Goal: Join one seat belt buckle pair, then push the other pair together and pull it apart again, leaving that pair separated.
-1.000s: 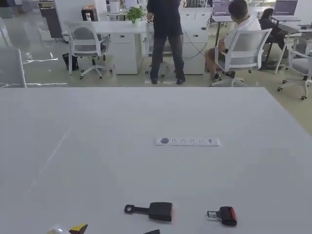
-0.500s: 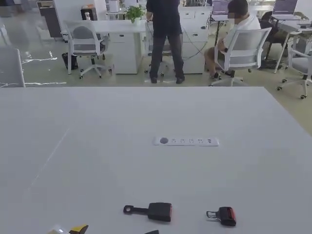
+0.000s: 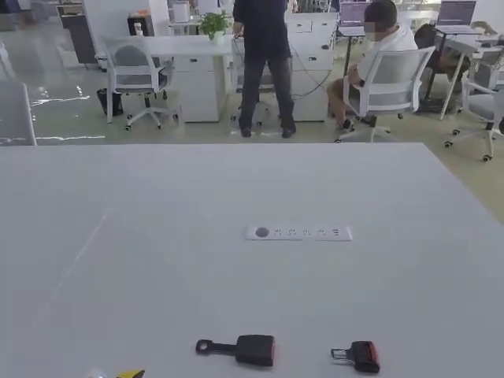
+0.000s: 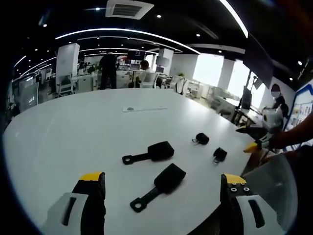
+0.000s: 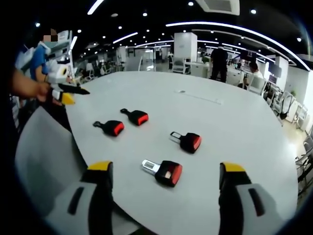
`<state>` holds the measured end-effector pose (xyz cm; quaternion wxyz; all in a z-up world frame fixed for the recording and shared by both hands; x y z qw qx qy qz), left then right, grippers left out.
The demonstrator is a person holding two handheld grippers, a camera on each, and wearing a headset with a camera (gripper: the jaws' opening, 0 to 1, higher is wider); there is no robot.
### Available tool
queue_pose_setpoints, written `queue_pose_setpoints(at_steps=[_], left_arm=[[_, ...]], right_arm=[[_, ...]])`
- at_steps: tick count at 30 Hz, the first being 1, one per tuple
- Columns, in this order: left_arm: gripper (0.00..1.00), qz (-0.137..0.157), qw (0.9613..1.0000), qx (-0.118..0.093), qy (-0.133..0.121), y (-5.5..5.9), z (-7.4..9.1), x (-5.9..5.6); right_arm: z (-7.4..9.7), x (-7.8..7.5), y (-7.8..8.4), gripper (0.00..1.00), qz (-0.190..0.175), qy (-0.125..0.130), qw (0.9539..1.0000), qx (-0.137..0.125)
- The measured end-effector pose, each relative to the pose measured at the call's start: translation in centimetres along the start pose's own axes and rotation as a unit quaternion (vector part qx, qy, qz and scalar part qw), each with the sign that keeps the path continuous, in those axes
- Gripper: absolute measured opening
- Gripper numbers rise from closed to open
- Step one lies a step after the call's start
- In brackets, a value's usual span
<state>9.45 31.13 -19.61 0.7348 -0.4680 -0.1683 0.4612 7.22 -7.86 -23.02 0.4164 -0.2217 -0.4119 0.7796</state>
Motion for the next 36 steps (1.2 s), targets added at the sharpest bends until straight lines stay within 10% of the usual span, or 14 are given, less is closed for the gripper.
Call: queue_pose_setpoints(at_steps=[36], left_arm=[[0.99, -0.023, 0.9992, 0.029, 0.017, 0.9, -2.5, -0.7]], right_arm=[[-2.3, -0.9, 1.1, 0.86, 0.061, -0.069, 0.995, 0.039]])
Point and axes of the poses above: the centre of the closed fingertips' face, and the gripper's own axes: z roughly backward along the fingers, x roughly to its left, y roughly out of its underside, the point moved 8 cm from there along z, roughly backward along the fingers
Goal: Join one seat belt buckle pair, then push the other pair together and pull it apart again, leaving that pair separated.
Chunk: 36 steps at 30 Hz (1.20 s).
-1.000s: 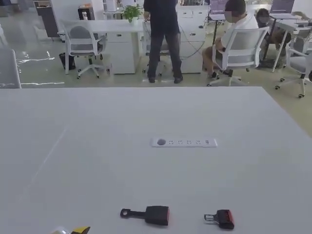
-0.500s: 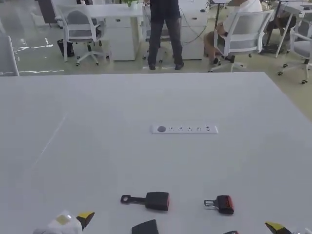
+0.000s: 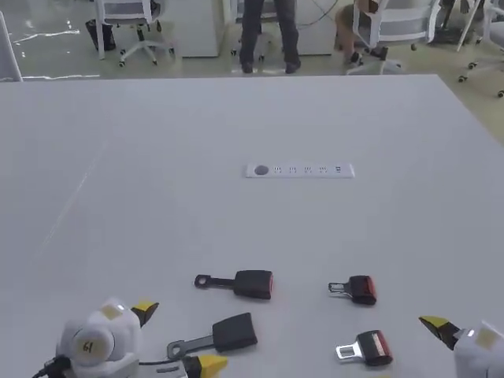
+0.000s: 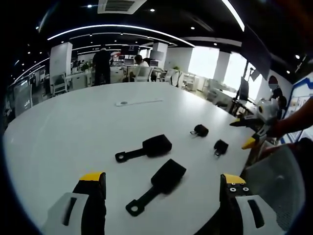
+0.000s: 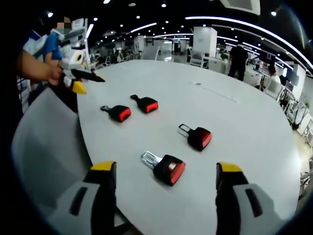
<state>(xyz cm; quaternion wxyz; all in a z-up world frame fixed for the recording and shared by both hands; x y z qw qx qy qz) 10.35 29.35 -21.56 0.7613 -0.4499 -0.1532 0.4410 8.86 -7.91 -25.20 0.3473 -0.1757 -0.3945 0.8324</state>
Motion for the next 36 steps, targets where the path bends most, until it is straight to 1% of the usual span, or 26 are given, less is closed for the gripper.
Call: queue_pose_setpoints(at_steps=[6, 9, 16, 20, 24, 27, 30, 33, 36], left_arm=[[0.98, -0.014, 0.9998, 0.009, 0.006, -0.1, -0.5, 0.3], [0.98, -0.025, 0.9995, 0.017, 0.011, -0.2, -0.8, 0.2], [0.96, -0.053, 0.9974, 0.037, 0.032, 0.0, -2.1, 0.5], [0.95, -0.06, 0.9965, 0.041, 0.042, -0.2, -2.9, 0.8], [0.91, -0.068, 0.9954, 0.046, 0.05, -0.3, -3.5, 0.9], [0.91, -0.082, 0.993, 0.06, 0.06, 0.0, -4.0, 0.7], [0.9, -0.092, 0.991, 0.07, 0.066, 0.3, -4.6, 0.7], [0.89, -0.092, 0.9902, 0.076, 0.072, 0.5, -5.1, 0.8], [0.88, -0.1, 0.9882, 0.085, 0.08, 0.8, -5.8, 0.9]], right_arm=[[-0.7, -0.3, -0.1, 0.84, 0.013, -0.027, 0.9995, 0.013], [-1.2, -0.3, -0.2, 0.84, 0.03, -0.042, 0.9984, 0.024], [-2.1, -0.5, -0.4, 0.81, 0.045, -0.071, 0.9956, 0.04], [-2.6, -0.9, -0.6, 0.81, 0.068, -0.088, 0.9923, 0.055], [-3.2, -1.4, -0.7, 0.8, 0.078, -0.099, 0.9898, 0.066], [-3.6, -1.7, -0.5, 0.79, 0.088, -0.108, 0.9873, 0.076], [-4.1, -1.9, -0.5, 0.79, 0.094, -0.118, 0.9849, 0.084], [-4.6, -2.2, -0.4, 0.77, 0.098, -0.13, 0.9825, 0.091], [-4.8, -2.4, -0.4, 0.76, 0.109, -0.139, 0.9791, 0.1]])
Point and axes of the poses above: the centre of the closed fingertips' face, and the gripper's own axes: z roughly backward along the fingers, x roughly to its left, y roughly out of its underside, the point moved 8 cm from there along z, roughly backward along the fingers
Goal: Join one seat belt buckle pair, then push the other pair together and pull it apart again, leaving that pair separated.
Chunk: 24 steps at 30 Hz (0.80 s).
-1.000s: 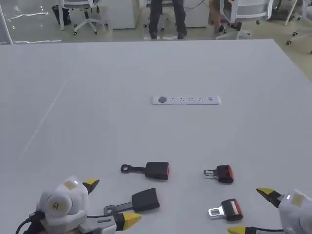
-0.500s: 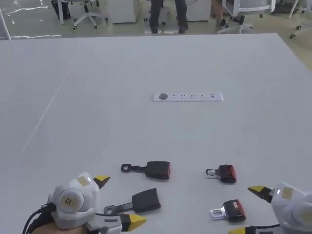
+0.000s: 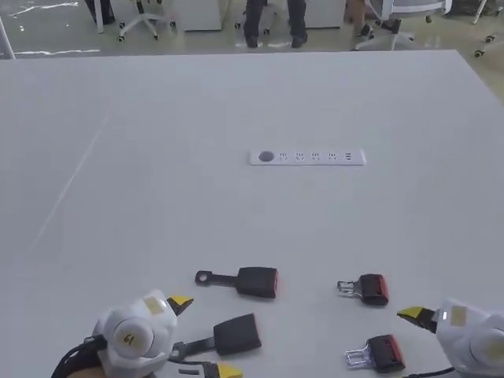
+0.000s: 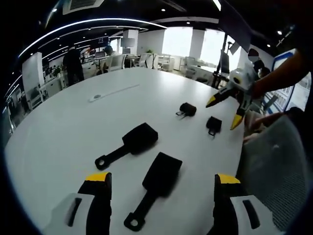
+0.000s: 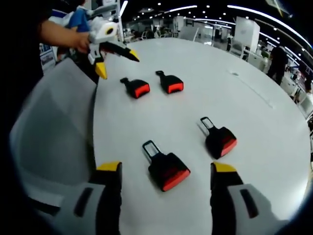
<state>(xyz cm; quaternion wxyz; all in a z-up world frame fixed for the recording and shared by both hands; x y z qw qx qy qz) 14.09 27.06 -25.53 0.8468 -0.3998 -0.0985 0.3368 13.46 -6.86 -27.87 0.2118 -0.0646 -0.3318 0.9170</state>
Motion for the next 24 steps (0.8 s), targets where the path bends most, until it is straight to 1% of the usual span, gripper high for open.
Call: queue_pose_setpoints(at_steps=[4, 8, 10, 12, 15, 19, 24], left_arm=[[0.87, -0.01, 0.9999, 0.008, 0.009, 0.1, -0.7, 0.2], [0.85, -0.014, 0.9997, 0.012, 0.018, 0.0, -1.5, 0.4], [0.83, -0.022, 0.9993, 0.016, 0.025, -0.1, -1.9, 0.3], [0.81, -0.03, 0.9988, 0.022, 0.032, 0.0, -2.4, 0.3], [0.79, -0.037, 0.9981, 0.028, 0.041, 0.1, -2.9, 0.2], [0.73, -0.053, 0.9964, 0.039, 0.053, 0.4, -3.8, 0.0], [0.72, -0.062, 0.9949, 0.053, 0.06, 0.7, -4.4, 0.3]], right_arm=[[-0.4, -0.4, -0.1, 0.74, 0.015, -0.018, 0.9997, 0.01], [-0.8, -1.0, 0.0, 0.73, 0.025, -0.027, 0.9991, 0.02], [-0.9, -1.1, 0.0, 0.72, 0.032, -0.033, 0.9987, 0.024], [-1.1, -1.2, 0.0, 0.7, 0.055, -0.043, 0.9969, 0.036], [-1.4, -1.3, 0.2, 0.68, 0.064, -0.053, 0.9954, 0.047], [-1.6, -1.2, 0.2, 0.63, 0.076, -0.066, 0.9933, 0.056], [-1.9, -1.1, 0.4, 0.61, 0.091, -0.078, 0.9906, 0.066]])
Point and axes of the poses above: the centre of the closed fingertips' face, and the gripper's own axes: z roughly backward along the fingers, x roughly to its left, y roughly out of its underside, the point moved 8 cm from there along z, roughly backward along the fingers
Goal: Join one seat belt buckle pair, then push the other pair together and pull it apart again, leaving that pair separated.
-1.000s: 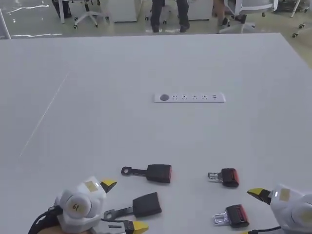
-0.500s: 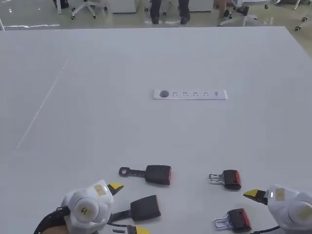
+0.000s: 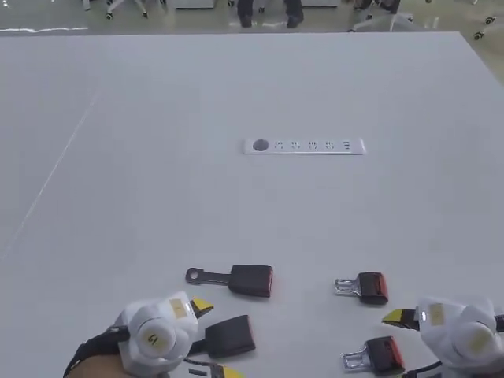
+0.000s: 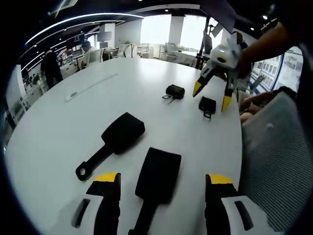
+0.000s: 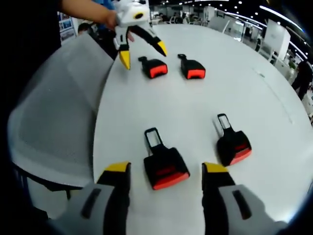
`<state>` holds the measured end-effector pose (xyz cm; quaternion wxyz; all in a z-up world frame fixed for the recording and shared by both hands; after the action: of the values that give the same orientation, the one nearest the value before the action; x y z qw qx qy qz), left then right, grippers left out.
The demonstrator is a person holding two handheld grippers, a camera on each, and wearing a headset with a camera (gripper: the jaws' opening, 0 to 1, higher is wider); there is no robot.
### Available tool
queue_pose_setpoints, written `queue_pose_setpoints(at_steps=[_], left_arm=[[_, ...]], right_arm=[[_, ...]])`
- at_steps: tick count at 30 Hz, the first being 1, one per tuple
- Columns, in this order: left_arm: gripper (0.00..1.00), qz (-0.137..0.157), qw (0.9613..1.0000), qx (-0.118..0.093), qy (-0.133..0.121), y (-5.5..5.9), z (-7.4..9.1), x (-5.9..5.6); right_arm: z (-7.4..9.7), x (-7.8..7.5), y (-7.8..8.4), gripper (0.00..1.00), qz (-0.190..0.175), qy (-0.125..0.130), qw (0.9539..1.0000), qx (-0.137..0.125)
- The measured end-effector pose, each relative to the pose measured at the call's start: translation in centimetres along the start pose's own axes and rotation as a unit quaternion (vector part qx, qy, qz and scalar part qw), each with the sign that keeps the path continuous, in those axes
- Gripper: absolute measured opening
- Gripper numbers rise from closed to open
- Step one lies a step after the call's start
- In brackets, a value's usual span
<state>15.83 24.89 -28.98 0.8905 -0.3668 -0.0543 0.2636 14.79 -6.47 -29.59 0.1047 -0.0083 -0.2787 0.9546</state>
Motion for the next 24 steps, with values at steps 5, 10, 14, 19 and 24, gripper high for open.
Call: queue_pose_setpoints(at_steps=[5, 10, 14, 19, 24], left_arm=[[0.7, -0.009, 0.9999, 0.006, 0.003, 0.28, -0.11, 0.42], [0.67, -0.014, 0.9998, 0.01, 0.006, 0.61, -0.32, 0.84], [0.66, -0.015, 0.9998, 0.008, 0.008, 0.55, -0.34, 0.85], [0.66, -0.011, 0.9999, 0.008, 0.007, 0.57, -0.47, 1.06], [0.66, -0.018, 0.9997, 0.01, 0.011, 0.47, -0.53, 0.9]], right_arm=[[-0.13, -0.11, 0.02, 0.57, 0.006, -0.008, 0.9999, 0.008], [-0.35, -0.07, 0.07, 0.55, 0.007, -0.012, 0.9998, 0.013], [-0.48, 0.09, 0.44, 0.54, 0.011, -0.014, 0.9996, 0.023], [-0.49, -0.04, 0.49, 0.54, -0.004, -0.011, 0.9997, 0.021], [-0.63, -0.06, 0.56, 0.53, -0.001, -0.009, 0.9998, 0.02]])
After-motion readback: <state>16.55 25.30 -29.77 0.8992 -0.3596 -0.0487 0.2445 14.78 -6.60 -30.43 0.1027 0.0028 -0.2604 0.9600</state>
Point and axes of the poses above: the centre of the closed fingertips' face, and the gripper's own axes: z roughly backward along the fingers, x roughly to its left, y roughly out of its underside, the point moved 8 cm from there along z, roughly backward along the fingers
